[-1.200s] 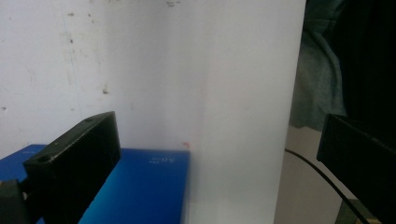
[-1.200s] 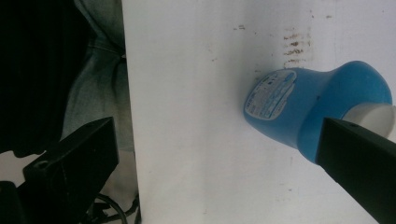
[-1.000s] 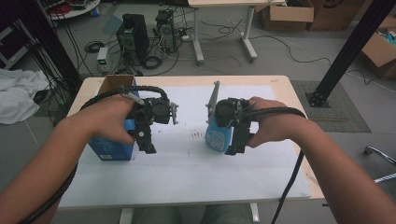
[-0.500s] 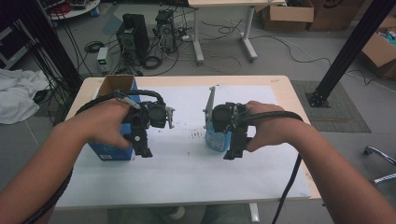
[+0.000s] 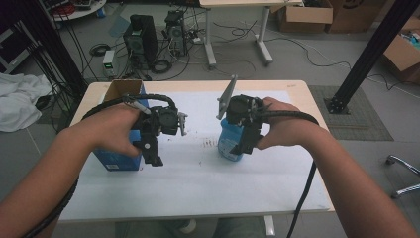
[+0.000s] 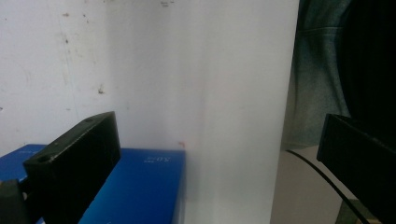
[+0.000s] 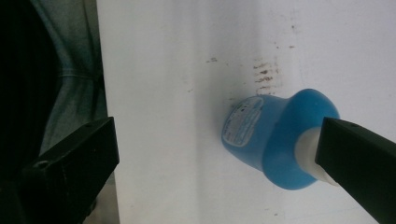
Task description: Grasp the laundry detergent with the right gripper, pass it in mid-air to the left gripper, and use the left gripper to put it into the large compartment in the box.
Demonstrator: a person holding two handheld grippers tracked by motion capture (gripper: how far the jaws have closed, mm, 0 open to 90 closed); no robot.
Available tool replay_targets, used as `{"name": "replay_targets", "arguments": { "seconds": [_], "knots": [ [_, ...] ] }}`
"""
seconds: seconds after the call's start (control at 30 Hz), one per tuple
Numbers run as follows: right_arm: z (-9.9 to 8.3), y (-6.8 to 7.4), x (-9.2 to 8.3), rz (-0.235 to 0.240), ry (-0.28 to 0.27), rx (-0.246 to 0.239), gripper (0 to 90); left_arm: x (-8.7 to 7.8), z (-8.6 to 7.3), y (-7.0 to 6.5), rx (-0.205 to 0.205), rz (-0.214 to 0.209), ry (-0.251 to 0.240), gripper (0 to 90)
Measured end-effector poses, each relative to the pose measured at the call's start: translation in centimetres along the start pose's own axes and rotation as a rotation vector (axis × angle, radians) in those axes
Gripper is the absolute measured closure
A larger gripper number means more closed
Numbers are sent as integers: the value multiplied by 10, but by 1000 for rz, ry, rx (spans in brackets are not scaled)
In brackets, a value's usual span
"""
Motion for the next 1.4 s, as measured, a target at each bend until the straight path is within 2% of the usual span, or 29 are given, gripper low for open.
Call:
{"name": "replay_targets", "arguments": {
  "seconds": [0.2,0.23,0.27,0.47,0.57,0.7,0.9,0.93,1.03,1.2,1.27,1.3,1.4],
  "knots": [
    [-14,-20,-6,-22,-63,82,0,-1,0,0,2,3,1,1],
    [-14,-20,-6,-22,-63,82,0,-2,-1,0,1,8,2,1],
    [-20,-25,-9,-33,-97,106,0,-2,-1,0,-3,8,5,1],
    [-44,-40,-8,-66,-193,199,0,-3,0,2,3,14,-2,1],
    [-58,-44,-6,-89,-262,247,0,-3,1,1,8,14,1,1],
    [-80,-45,1,-93,-355,313,0,-3,1,0,7,10,-1,1],
    [-107,-36,23,-90,-455,382,0,-2,-1,2,6,15,-8,1],
    [-112,-33,30,-97,-487,397,0,-2,-1,2,5,16,-10,1],
    [-119,-30,44,-107,-545,432,0,-3,-1,2,8,19,-15,1],
    [-121,-24,70,-102,-630,474,0,-5,-1,1,13,21,-18,1],
    [-119,-22,81,-97,-644,478,0,-6,-2,1,7,17,-25,1],
    [-118,-21,86,-110,-648,483,0,-5,-3,2,5,18,-29,1],
    [-114,-18,102,-86,-674,491,0,-3,-5,2,-3,15,-29,1]
  ]
}}
Point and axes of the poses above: each handheld gripper's, and its own axes: x roughly forward along the jaws, z roughly out of its top, y roughly to its left, the point moved 5 cm from there along x, roughly forward along the jaws, and after that the axes turned 15 degrees about y, right-handed, at the moved point
